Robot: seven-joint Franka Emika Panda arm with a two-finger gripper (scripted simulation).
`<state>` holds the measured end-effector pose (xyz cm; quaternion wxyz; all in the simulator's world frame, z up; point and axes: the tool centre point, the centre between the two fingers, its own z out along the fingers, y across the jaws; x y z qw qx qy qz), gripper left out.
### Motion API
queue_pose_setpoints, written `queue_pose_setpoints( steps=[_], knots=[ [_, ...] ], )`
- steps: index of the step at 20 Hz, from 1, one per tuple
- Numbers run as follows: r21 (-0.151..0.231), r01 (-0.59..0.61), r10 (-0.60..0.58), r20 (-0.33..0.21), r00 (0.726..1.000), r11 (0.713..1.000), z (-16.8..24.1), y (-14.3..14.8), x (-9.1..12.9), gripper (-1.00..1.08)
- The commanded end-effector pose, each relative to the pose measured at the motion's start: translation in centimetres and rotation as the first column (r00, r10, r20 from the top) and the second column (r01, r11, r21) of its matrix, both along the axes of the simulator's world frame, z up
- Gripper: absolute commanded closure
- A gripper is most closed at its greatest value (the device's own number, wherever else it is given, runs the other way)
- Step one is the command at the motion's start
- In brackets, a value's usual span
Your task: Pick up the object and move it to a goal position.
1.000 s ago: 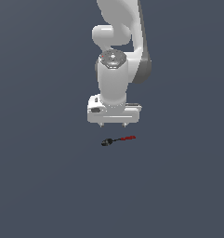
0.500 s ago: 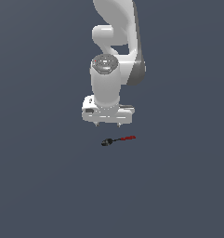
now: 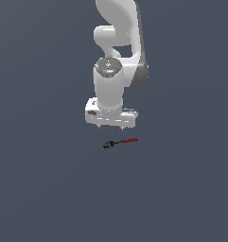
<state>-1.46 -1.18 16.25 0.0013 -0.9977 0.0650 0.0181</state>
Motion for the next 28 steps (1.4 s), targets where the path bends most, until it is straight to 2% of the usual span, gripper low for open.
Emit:
queue_pose_setpoints(
  steps=[1,8,14,21,28],
  knots=[
    [0.000,0.033,-0.033,0.000,0.999,0.999,-0.3,0.2,0.0,-0.92],
    [0.000,0.169,-0.169,0.002,0.986,0.986,-1.6,1.0,0.0,-0.92],
    [0.000,0.318,-0.318,0.005,0.948,0.948,-3.1,1.8,-0.1,-0.92],
    [-0.002,0.484,-0.484,0.008,0.875,0.875,-4.8,2.7,-0.3,-0.92],
    [-0.005,0.634,-0.634,0.013,0.773,0.773,-6.4,3.5,-0.5,-0.92]
  ],
)
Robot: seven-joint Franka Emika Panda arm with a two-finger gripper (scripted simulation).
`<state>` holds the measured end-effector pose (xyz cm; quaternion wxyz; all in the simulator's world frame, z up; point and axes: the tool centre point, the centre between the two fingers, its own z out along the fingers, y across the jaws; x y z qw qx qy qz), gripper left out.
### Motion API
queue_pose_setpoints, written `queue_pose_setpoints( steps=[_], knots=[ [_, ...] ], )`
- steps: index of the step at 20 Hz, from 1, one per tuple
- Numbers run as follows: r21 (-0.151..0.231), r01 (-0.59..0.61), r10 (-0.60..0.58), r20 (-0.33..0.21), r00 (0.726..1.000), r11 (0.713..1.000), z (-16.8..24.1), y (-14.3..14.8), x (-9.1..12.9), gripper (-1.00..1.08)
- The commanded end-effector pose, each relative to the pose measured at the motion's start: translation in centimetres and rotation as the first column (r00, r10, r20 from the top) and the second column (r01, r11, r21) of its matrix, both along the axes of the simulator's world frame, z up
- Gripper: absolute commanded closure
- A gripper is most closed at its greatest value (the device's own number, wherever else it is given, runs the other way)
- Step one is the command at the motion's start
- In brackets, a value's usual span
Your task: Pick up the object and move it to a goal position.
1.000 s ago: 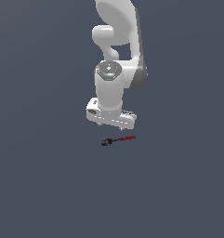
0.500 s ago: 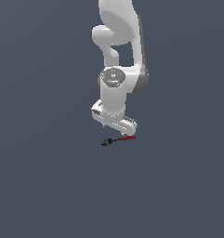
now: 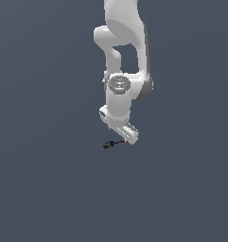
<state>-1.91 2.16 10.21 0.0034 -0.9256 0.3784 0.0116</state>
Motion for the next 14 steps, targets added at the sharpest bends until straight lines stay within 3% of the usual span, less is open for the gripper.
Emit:
queue_pose_setpoints(
  steps=[1,6,14],
  knots=[
    [-0.002,0.067,-0.067,0.001,0.998,0.998,-0.6,0.3,-0.1,-0.92],
    [-0.006,0.195,-0.195,0.005,0.981,0.981,-1.7,0.8,-0.3,-0.92],
    [-0.012,0.367,-0.367,0.012,0.930,0.930,-3.2,1.4,-0.6,-0.92]
  ],
)
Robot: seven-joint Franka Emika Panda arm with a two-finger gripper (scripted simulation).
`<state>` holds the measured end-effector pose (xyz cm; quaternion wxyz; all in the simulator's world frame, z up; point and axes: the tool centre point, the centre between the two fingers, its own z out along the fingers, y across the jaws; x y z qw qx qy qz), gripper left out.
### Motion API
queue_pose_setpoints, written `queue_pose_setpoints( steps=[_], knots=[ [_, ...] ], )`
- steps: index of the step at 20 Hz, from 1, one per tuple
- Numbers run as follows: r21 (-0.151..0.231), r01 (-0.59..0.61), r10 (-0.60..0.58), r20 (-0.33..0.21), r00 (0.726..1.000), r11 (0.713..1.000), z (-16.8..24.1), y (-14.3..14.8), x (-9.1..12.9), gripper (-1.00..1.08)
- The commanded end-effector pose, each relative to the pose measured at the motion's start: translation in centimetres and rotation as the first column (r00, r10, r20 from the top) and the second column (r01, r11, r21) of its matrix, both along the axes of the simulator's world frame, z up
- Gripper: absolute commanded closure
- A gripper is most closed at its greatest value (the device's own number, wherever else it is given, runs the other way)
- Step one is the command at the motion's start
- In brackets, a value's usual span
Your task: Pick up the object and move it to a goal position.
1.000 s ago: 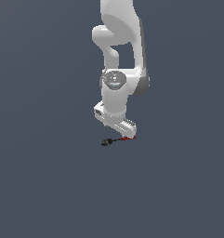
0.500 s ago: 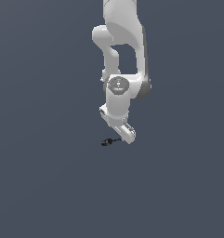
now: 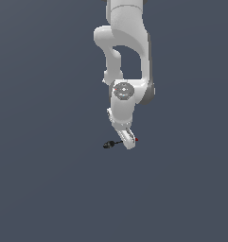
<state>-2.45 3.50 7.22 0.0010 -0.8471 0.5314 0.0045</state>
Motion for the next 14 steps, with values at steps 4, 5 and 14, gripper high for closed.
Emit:
queue_pose_setpoints(
  steps=[4,5,14],
  knots=[
    [-0.004,0.090,-0.089,0.004,0.996,0.996,-0.72,0.27,-0.15,-0.92],
    [-0.005,0.101,-0.101,0.004,0.995,0.995,-0.81,0.31,-0.17,-0.92],
    [-0.006,0.138,-0.138,0.006,0.990,0.990,-1.14,0.44,-0.25,-0.92]
  ],
)
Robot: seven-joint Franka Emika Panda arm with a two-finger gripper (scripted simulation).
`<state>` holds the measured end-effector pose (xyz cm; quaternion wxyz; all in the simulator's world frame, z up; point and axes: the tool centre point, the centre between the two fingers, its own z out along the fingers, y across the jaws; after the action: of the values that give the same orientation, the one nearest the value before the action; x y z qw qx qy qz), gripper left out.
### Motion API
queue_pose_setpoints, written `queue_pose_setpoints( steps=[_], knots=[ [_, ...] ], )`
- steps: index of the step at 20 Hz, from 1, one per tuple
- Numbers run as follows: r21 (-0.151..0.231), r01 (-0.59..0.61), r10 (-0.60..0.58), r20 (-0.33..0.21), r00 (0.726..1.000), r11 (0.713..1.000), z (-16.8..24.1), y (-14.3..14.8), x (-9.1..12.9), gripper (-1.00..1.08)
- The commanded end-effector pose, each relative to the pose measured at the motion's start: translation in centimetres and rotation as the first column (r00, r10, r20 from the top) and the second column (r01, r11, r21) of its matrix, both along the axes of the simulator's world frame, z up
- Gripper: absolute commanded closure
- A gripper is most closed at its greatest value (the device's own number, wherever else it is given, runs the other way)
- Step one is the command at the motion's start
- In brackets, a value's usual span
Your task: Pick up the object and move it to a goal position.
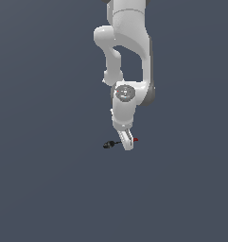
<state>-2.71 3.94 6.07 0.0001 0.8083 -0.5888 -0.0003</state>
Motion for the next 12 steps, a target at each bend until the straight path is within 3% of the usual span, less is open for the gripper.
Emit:
queue_pose_setpoints(
  steps=[1,12],
  knots=[
    [0.000,0.000,0.000,0.000,1.000,1.000,0.0,0.0,0.0,-0.92],
    [0.000,0.004,-0.004,0.000,1.000,1.000,-4.0,0.0,-0.1,-0.92]
  ],
)
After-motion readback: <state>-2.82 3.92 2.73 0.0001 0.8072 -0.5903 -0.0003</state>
